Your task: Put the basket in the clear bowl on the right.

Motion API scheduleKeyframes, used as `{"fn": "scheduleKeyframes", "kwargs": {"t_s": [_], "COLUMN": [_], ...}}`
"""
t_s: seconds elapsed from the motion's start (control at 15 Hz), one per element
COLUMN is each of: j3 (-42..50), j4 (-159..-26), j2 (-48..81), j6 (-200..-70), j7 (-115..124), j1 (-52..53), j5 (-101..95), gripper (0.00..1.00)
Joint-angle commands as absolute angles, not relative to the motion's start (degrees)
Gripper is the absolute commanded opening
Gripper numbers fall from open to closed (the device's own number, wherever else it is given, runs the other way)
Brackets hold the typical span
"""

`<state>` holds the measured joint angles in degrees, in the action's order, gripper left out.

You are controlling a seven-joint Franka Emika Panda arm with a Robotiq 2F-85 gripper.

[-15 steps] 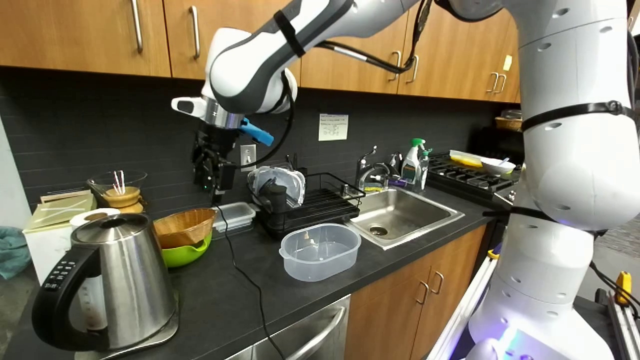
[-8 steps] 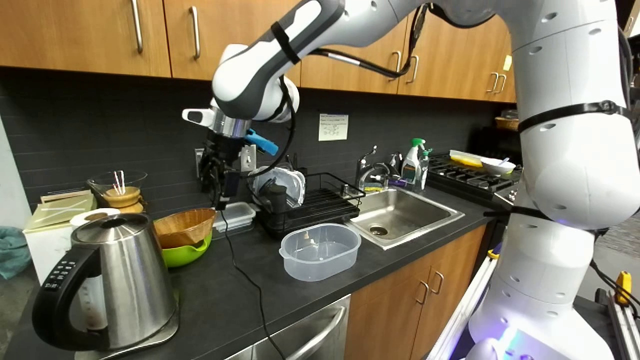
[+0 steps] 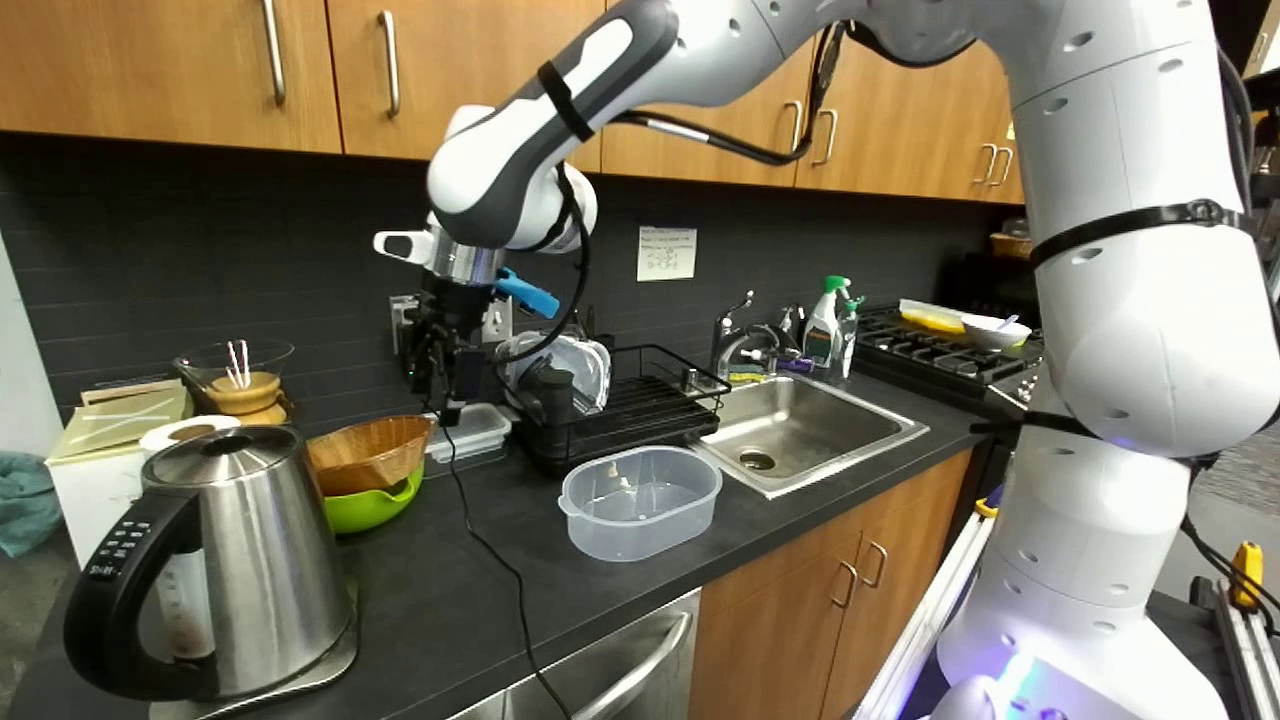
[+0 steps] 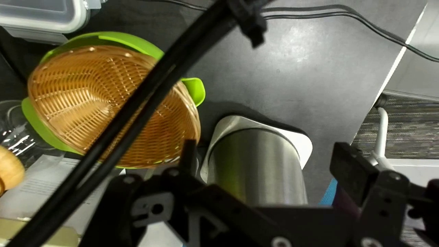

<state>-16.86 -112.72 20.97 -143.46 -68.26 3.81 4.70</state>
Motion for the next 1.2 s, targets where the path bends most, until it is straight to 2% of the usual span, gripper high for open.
{"fn": "scheduleKeyframes", "kwargs": {"t_s": [0.0,0.73,1.13], "j3": [-16.7,-16.2,-16.4], "j4": [-109.3,-92.1,-87.5], "j2": [23.6,34.4,37.1], "j6": [-140.6,-126.1,-123.5], "j7": [-69.9,-70.9,-73.6], "j1": [3.1,6.4,6.9], "j5": [5.4,1.0,1.2], "gripper": [1.00,1.00,1.00]}}
